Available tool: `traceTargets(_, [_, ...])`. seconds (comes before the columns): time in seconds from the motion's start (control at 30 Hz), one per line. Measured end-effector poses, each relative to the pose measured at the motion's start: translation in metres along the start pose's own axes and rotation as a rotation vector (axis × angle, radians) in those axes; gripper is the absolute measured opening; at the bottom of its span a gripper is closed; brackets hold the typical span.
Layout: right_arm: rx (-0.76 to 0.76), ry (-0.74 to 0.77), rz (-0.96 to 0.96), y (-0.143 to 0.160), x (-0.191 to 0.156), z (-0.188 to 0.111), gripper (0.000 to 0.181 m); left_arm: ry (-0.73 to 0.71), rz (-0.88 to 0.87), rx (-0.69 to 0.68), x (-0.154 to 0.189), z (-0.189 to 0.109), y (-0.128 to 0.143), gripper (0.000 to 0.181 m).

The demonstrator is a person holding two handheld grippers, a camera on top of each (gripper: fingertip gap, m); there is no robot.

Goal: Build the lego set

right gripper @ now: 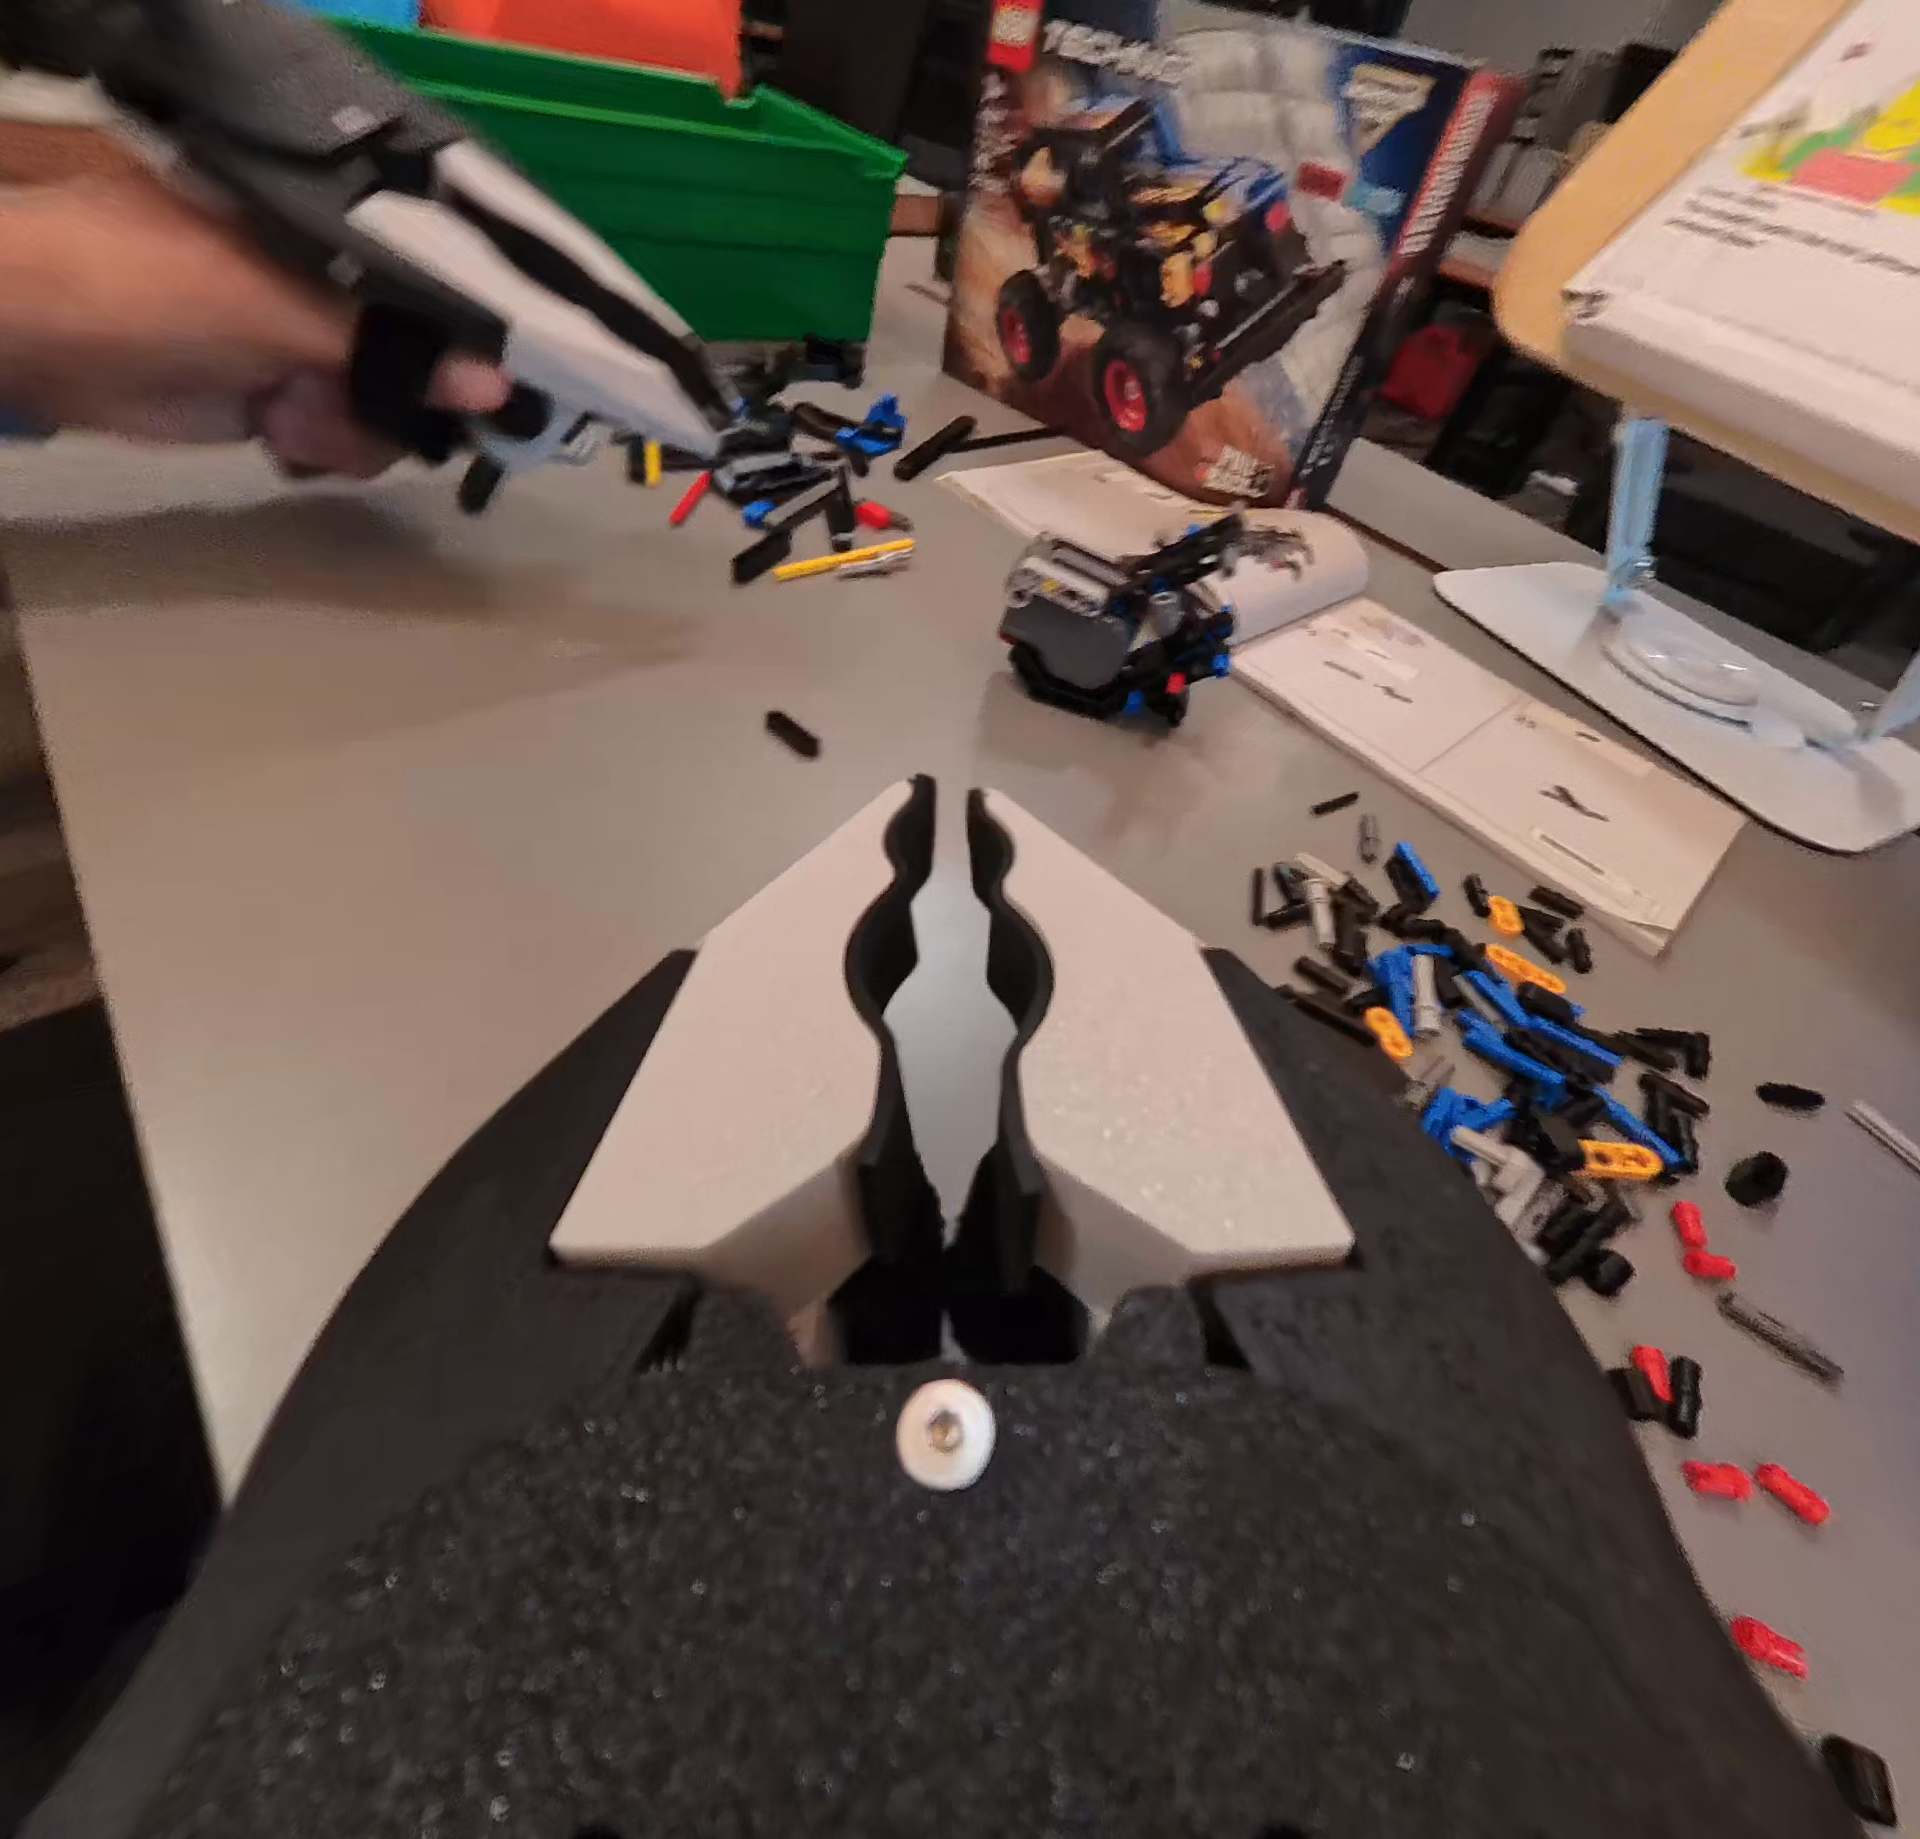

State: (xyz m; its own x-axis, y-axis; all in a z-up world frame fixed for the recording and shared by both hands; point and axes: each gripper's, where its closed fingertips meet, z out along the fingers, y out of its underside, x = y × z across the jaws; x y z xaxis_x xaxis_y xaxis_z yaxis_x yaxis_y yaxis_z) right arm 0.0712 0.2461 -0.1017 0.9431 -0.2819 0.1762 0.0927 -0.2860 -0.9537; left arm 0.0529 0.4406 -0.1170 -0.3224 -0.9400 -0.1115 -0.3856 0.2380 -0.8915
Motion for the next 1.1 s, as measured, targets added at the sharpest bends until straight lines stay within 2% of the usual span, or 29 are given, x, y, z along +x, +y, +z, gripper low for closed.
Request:
traceTargets(0.07, [-0.037,-0.068,-0.003,0.005,-0.014,-0.002,0.006,0.08,-0.016,-0.097,-0.011,0.011,0.006,0.029])
traceTargets(0.13, [-0.01,-0.087,-0.017,0.002,-0.019,-0.007,0.006,0.132,-0.01,-0.164,-0.012,0.027,0.003,0.034])
traceTargets(0.2, [0.034,-0.093,-0.005,-0.003,-0.018,-0.012,0.006,0.122,0.022,-0.231,-0.015,0.043,0.0,0.034])
traceTargets(0.33, [0.071,-0.114,0.051,-0.008,-0.015,-0.016,0.006,0.085,0.038,-0.369,-0.015,0.058,0.022,0.029])
traceTargets(0.47, [0.121,-0.155,0.073,-0.015,-0.019,-0.02,0.006,0.068,0.048,-0.322,-0.011,0.066,0.032,0.024])
traceTargets(0.53, [0.106,-0.194,0.086,-0.013,-0.023,-0.019,0.006,0.017,0.064,-0.318,-0.02,0.067,0.032,0.023])
traceTargets(0.6, [0.089,-0.224,0.11,-0.012,-0.024,-0.016,0.006,0.037,0.047,-0.319,-0.019,0.066,0.033,0.017])
traceTargets(0.73, [0.109,-0.262,0.216,-0.015,-0.017,-0.016,0.007,0.048,0.046,-0.297,-0.022,0.063,0.027,0.029])
traceTargets(0.8, [0.126,-0.305,0.307,-0.017,-0.012,-0.016,0.007,0.078,0.12,-0.269,-0.024,0.064,0.019,0.031])
traceTargets(0.9, [0.174,-0.355,0.436,-0.021,0.0,-0.017,0.009,0.186,0.289,-0.312,-0.028,0.066,0.02,0.03])
traceTargets(1.0, [0.209,-0.396,0.474,-0.027,0.004,-0.017,0.009,0.335,0.277,-0.397,-0.026,0.07,0.025,0.031])
traceTargets(1.1, [0.207,-0.416,0.444,-0.029,0.001,-0.013,0.009,0.345,0.296,-0.452,-0.038,0.078,0.029,0.026])
